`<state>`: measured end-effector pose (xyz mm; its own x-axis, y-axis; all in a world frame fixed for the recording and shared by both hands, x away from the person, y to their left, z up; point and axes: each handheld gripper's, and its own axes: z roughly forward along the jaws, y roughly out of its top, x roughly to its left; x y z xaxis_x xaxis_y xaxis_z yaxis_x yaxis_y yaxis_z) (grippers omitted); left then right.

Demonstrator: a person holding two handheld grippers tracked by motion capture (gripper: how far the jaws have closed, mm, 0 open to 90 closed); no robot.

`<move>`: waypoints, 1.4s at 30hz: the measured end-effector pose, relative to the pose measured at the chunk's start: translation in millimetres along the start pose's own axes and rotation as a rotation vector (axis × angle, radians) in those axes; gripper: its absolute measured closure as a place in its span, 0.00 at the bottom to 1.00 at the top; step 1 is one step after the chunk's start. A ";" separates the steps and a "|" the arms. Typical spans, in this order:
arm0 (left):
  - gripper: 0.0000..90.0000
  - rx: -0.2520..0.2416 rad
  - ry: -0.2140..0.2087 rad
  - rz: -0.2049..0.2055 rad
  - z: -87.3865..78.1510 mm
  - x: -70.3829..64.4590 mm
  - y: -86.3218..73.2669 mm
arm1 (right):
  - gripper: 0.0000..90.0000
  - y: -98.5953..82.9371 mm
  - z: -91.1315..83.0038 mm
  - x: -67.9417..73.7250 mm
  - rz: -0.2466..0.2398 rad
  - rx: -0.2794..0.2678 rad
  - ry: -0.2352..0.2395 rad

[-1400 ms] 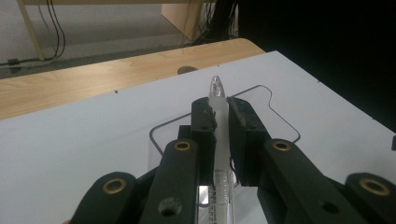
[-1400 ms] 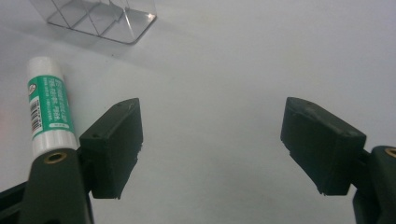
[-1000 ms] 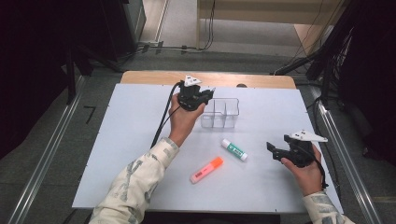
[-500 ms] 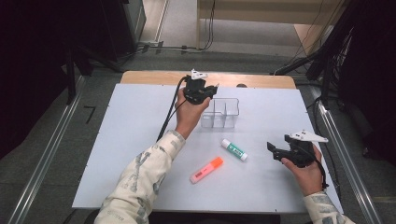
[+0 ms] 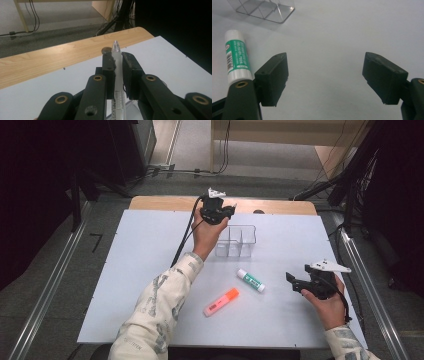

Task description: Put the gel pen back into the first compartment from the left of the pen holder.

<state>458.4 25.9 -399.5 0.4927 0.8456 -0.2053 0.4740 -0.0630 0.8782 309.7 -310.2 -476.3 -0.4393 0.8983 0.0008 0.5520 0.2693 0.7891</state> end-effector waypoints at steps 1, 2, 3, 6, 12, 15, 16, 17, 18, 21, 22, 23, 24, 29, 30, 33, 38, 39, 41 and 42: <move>0.91 -0.002 0.002 0.002 0.5 -0.2 1.0 | 0.22 -0.1 0.1 0.0 0.002 0.001 0.000; 0.91 -0.006 0.005 0.003 1.4 -0.3 2.3 | 0.22 -0.2 0.2 0.1 0.002 0.002 0.001; 0.91 -0.005 0.008 0.006 2.3 0.2 3.6 | 0.22 -0.2 0.1 0.1 0.001 0.002 0.001; 0.91 -0.005 0.009 -0.007 6.6 0.4 6.6 | 0.22 -0.1 -0.3 0.4 0.003 -0.002 0.002; 0.90 0.000 0.004 -0.002 14.9 -4.3 9.7 | 0.22 -0.3 -0.2 -0.1 0.005 0.000 0.003; 0.90 -0.001 0.005 -0.002 18.1 -5.3 8.6 | 0.22 -0.4 -0.4 -0.5 0.005 -0.001 0.005; 0.90 -0.001 0.007 -0.003 18.9 -5.6 8.1 | 0.22 -0.4 -0.4 -0.6 0.004 -0.002 0.006; 0.90 0.003 0.011 0.001 19.1 -5.5 7.7 | 0.22 -0.5 -0.5 -0.5 0.005 -0.002 0.007; 0.90 0.004 0.010 0.002 19.2 -5.6 7.4 | 0.22 -0.5 -0.6 -0.5 0.005 -0.002 0.006; 0.90 0.004 0.008 0.008 18.8 -6.1 7.2 | 0.22 -0.4 -0.6 -0.2 0.003 -0.001 0.005; 0.90 0.002 0.008 0.010 18.7 -6.2 7.3 | 0.22 -0.5 -0.3 0.0 0.005 0.000 0.005; 0.90 0.001 0.006 0.011 18.5 -6.2 7.3 | 0.22 -0.5 -0.1 0.0 0.004 0.001 0.005; 0.90 0.000 0.008 0.012 18.4 -6.1 7.3 | 0.22 -0.5 -0.1 0.0 0.004 0.004 0.004; 0.90 0.000 0.011 0.018 19.0 -4.6 6.2 | 0.22 -0.6 0.1 -0.3 0.004 0.005 0.005; 0.90 -0.004 0.013 0.020 19.0 -4.6 5.7 | 0.22 -0.6 0.3 -0.3 0.003 0.005 0.006; 0.90 -0.004 0.011 0.019 18.4 -4.8 4.6 | 0.22 -0.6 0.5 -0.2 0.003 0.005 0.006; 0.90 0.001 0.001 0.025 13.2 -5.3 1.5 | 0.22 -0.7 0.6 -0.1 0.006 0.007 0.006; 0.90 0.001 -0.002 0.026 11.4 -5.5 0.9 | 0.22 -0.7 0.7 -0.2 0.006 0.007 0.005; 0.90 -0.004 -0.006 0.030 7.5 -5.6 -0.2 | 0.22 -0.7 0.9 -0.2 0.006 0.007 0.005; 0.90 -0.004 -0.005 0.030 5.7 -5.6 -0.8 | 0.22 -0.7 1.2 0.0 0.008 0.009 0.006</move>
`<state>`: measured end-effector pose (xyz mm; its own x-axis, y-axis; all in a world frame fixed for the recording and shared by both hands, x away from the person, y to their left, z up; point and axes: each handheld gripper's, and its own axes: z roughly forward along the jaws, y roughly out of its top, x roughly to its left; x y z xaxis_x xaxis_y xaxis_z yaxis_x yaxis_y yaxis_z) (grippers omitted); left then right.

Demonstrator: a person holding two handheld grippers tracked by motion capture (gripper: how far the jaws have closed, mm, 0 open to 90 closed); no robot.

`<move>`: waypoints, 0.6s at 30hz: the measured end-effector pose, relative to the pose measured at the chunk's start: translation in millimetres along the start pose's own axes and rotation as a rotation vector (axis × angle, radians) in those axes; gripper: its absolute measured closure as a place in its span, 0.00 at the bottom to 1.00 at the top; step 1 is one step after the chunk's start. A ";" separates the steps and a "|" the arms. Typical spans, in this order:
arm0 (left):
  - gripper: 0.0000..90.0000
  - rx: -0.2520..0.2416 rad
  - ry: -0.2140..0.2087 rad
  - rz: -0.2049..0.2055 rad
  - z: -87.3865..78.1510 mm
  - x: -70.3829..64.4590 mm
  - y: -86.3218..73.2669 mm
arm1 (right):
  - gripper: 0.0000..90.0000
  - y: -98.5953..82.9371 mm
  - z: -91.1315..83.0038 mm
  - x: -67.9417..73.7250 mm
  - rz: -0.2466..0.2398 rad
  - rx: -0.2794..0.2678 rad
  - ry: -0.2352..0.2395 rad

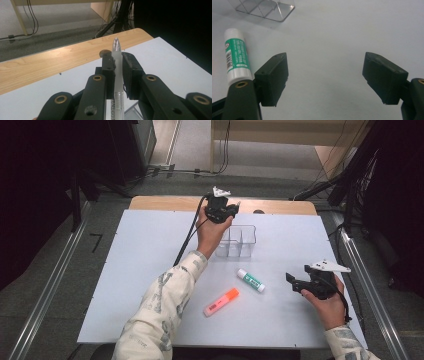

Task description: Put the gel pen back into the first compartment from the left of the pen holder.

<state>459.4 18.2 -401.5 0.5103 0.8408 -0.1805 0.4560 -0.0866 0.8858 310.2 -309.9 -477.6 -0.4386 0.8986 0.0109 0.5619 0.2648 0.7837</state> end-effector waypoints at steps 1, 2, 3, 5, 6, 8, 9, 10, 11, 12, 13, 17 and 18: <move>0.90 0.000 0.000 0.004 -1.3 0.3 -0.5 | 0.22 0.0 0.2 0.2 0.000 0.000 -0.001; 0.90 0.000 0.000 0.006 -3.0 0.7 -1.5 | 0.22 0.0 0.5 0.2 -0.002 0.000 0.001; 0.90 -0.001 0.000 0.004 -4.0 1.1 -2.4 | 0.22 0.1 0.6 0.4 -0.005 0.001 0.000; 0.90 -0.004 0.003 0.002 -6.6 1.6 -4.2 | 0.22 0.1 0.8 0.9 -0.004 0.001 -0.001; 0.89 -0.004 0.002 0.009 -7.9 1.9 -5.1 | 0.22 0.0 0.9 1.1 -0.004 0.002 -0.001; 0.89 -0.007 0.003 0.006 -11.2 1.8 -7.7 | 0.22 -0.1 1.0 1.1 -0.005 0.002 -0.001; 0.89 -0.005 0.003 0.006 -13.0 1.8 -9.1 | 0.22 -0.1 1.1 0.9 -0.005 0.002 -0.001; 0.89 -0.003 0.000 0.010 -14.3 2.2 -10.0 | 0.22 -0.1 1.3 0.6 -0.008 0.004 -0.001; 0.88 -0.006 -0.001 0.010 -16.2 2.3 -11.4 | 0.22 -0.1 1.5 0.5 -0.008 0.005 -0.002; 0.87 -0.007 0.000 0.011 -18.0 2.5 -12.4 | 0.22 -0.2 1.8 0.4 -0.009 0.007 -0.002; 0.85 -0.013 -0.003 0.010 -19.4 3.0 -13.3 | 0.22 -0.1 2.0 0.6 -0.009 0.007 -0.002; 0.77 -0.014 -0.011 -0.002 -24.2 4.5 -16.5 | 0.22 0.1 2.3 2.2 -0.012 0.006 -0.001; 0.76 -0.019 -0.015 -0.007 -25.5 4.7 -17.5 | 0.22 0.1 2.3 2.4 -0.010 0.008 -0.001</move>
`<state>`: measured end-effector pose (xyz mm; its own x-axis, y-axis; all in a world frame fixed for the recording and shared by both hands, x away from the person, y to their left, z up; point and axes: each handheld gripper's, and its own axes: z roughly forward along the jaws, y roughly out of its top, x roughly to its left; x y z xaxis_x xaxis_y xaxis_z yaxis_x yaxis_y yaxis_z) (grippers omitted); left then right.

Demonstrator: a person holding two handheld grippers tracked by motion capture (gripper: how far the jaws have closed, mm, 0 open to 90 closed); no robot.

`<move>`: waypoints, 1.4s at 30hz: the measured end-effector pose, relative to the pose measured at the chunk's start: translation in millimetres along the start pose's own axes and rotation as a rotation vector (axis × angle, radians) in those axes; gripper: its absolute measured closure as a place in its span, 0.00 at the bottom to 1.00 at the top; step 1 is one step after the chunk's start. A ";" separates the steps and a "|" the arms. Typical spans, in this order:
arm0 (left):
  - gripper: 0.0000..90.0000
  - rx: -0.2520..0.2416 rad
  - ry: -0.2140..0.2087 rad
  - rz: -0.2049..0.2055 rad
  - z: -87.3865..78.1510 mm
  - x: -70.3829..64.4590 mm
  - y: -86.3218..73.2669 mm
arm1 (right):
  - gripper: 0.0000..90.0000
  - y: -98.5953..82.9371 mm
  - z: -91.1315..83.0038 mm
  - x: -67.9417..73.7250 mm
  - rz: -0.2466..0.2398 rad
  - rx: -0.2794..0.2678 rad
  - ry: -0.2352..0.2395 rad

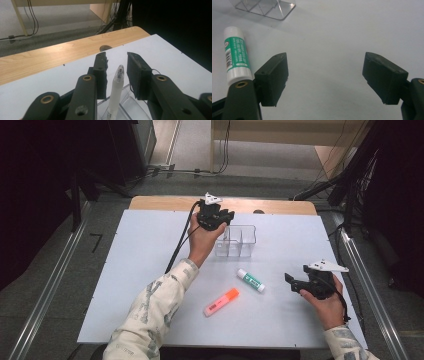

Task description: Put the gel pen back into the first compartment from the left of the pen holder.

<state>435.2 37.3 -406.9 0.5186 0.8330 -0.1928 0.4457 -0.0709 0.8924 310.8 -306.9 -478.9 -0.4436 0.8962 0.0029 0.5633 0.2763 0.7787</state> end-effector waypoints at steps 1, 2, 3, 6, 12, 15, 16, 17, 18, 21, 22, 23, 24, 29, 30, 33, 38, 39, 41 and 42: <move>0.73 -0.001 0.001 0.000 -1.6 0.1 -0.9 | 0.22 0.0 0.1 0.0 -0.002 0.000 0.000; 0.71 -0.006 -0.002 -0.002 -3.1 -0.1 -2.1 | 0.22 -0.1 0.2 0.0 -0.002 0.000 0.000; 0.66 -0.006 -0.003 -0.004 -4.8 0.0 -3.4 | 0.22 -0.1 0.4 0.0 -0.003 0.001 -0.001; 0.59 -0.016 -0.002 -0.011 -10.6 -0.3 -7.6 | 0.22 -0.2 0.9 0.0 -0.002 0.004 -0.002; 0.48 -0.032 -0.007 -0.004 -25.2 -1.9 -13.6 | 0.22 0.0 1.7 1.2 -0.009 0.005 -0.003; 0.45 -0.036 -0.013 0.003 -31.8 -3.3 -17.5 | 0.22 0.1 1.8 1.5 -0.009 0.005 -0.003; 0.44 -0.031 -0.014 0.007 -33.5 -3.5 -18.7 | 0.22 0.0 2.0 1.5 -0.009 0.005 -0.004; 0.42 -0.031 -0.013 0.011 -35.8 -3.9 -20.9 | 0.22 0.0 2.0 1.7 -0.008 0.006 -0.004; 0.42 -0.030 -0.014 0.016 -37.5 -4.0 -22.2 | 0.22 0.0 2.0 1.8 -0.009 0.005 -0.004; 0.39 -0.025 -0.015 0.017 -42.9 -4.5 -28.1 | 0.22 0.1 2.0 1.8 -0.013 0.004 -0.002; 0.39 -0.023 -0.017 0.017 -44.9 -4.4 -30.2 | 0.22 0.1 2.0 2.0 -0.011 0.006 -0.003; 0.38 -0.024 -0.008 0.020 -46.9 -4.2 -32.5 | 0.22 0.1 1.9 2.0 -0.011 0.005 -0.003; 0.38 -0.022 0.000 0.025 -48.9 -3.8 -34.7 | 0.22 0.2 1.8 1.9 -0.013 0.005 -0.003; 0.36 -0.010 0.004 0.015 -56.3 0.6 -44.1 | 0.22 0.2 2.2 2.1 -0.013 0.008 -0.003; 0.36 -0.003 0.006 0.015 -57.9 1.4 -45.7 | 0.22 0.2 2.2 2.3 -0.014 0.008 -0.003; 0.36 0.004 0.007 0.014 -62.9 3.5 -50.9 | 0.22 0.4 1.8 2.8 -0.011 0.006 -0.001; 0.35 0.016 0.014 0.012 -69.5 6.1 -60.3 | 0.22 0.4 1.9 2.7 -0.011 0.007 -0.004; 0.35 0.019 0.017 0.011 -70.9 6.7 -62.3 | 0.22 0.4 1.9 2.9 -0.012 0.008 -0.004; 0.35 0.020 0.020 0.005 -73.7 7.8 -66.9 | 0.22 0.3 2.3 3.2 -0.013 0.007 -0.002; 0.35 0.023 0.021 0.004 -75.0 8.2 -69.3 | 0.22 0.4 2.4 3.4 -0.013 0.007 -0.002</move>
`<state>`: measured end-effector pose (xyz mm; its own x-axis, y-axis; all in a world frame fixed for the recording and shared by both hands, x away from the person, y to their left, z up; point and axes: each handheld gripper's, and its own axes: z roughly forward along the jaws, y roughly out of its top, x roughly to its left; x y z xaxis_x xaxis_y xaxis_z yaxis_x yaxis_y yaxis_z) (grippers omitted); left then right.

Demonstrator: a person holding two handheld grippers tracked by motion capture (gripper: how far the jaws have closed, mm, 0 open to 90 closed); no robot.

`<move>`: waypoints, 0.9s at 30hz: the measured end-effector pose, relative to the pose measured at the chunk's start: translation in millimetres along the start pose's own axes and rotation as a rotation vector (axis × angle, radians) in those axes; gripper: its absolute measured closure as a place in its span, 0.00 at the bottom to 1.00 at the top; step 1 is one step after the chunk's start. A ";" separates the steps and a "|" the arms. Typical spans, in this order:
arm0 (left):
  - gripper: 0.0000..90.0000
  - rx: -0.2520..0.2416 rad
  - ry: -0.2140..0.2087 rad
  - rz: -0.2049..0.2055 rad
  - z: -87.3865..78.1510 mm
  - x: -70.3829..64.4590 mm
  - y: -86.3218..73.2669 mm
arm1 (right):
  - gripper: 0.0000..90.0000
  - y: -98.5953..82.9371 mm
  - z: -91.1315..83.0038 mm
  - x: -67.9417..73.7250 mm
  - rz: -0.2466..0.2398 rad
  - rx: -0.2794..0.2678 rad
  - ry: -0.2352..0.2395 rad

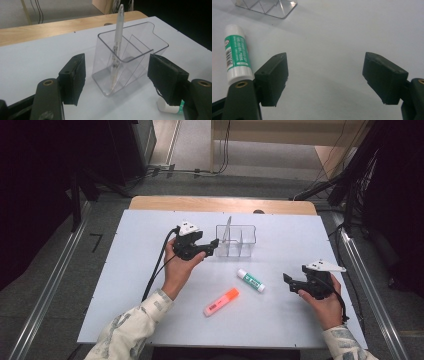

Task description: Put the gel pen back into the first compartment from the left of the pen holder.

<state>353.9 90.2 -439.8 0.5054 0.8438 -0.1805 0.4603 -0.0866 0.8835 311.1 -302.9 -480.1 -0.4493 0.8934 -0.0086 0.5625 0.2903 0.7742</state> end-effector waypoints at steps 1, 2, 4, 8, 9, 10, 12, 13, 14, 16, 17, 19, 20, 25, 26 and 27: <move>0.35 0.001 0.001 0.001 -1.1 0.1 -2.4 | 0.22 0.0 0.2 0.0 -0.002 0.000 0.000; 0.35 0.005 0.004 0.002 -2.1 0.0 -4.9 | 0.22 0.0 0.5 -0.1 -0.003 0.000 0.000; 0.35 0.010 0.002 -0.001 -3.7 -0.6 -9.0 | 0.22 0.1 0.9 0.0 -0.003 0.002 0.000; 0.33 0.018 0.001 0.003 -10.1 -3.4 -21.0 | 0.22 0.3 0.4 0.7 -0.005 -0.001 0.000; 0.33 0.022 0.001 0.001 -12.3 -4.3 -23.8 | 0.22 0.3 0.3 0.7 -0.004 -0.002 0.001; 0.33 0.024 -0.004 0.002 -14.9 -4.5 -26.5 | 0.22 0.2 0.1 0.6 -0.003 -0.003 0.002; 0.33 0.029 -0.006 0.001 -20.6 -4.9 -32.0 | 0.22 0.0 0.0 0.4 -0.002 -0.002 0.001; 0.33 0.027 -0.003 0.000 -23.2 -5.0 -34.8 | 0.22 -0.1 0.0 0.3 -0.002 -0.002 0.001; 0.33 0.027 -0.003 -0.003 -25.9 -4.9 -37.2 | 0.22 -0.2 -0.1 0.2 -0.001 -0.002 0.001; 0.33 0.032 -0.003 -0.008 -31.0 -4.2 -41.1 | 0.22 -0.2 -0.3 0.2 0.001 -0.002 0.000; 0.33 0.032 -0.002 -0.012 -33.4 -3.8 -42.8 | 0.22 -0.1 -0.4 0.2 0.001 -0.003 0.000; 0.33 0.033 0.001 -0.014 -37.7 -2.6 -45.3 | 0.22 0.0 -0.3 0.3 -0.001 -0.005 0.001; 0.33 0.032 0.001 -0.018 -38.8 -2.2 -46.4 | 0.22 0.1 -0.2 0.5 -0.002 -0.003 0.001; 0.33 0.043 0.010 -0.028 -43.3 -0.8 -56.5 | 0.22 0.0 0.1 0.3 -0.004 -0.003 0.002; 0.33 0.046 0.012 -0.028 -43.7 -0.9 -58.4 | 0.22 0.1 0.0 0.3 -0.001 -0.001 0.001; 0.33 0.049 0.016 -0.028 -43.6 -1.1 -60.3 | 0.22 0.1 0.0 0.3 0.000 -0.002 0.000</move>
<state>293.7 117.6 -474.0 0.4807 0.8544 -0.1974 0.5090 -0.0887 0.8562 311.0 -302.7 -480.1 -0.4492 0.8934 -0.0081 0.5613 0.2893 0.7754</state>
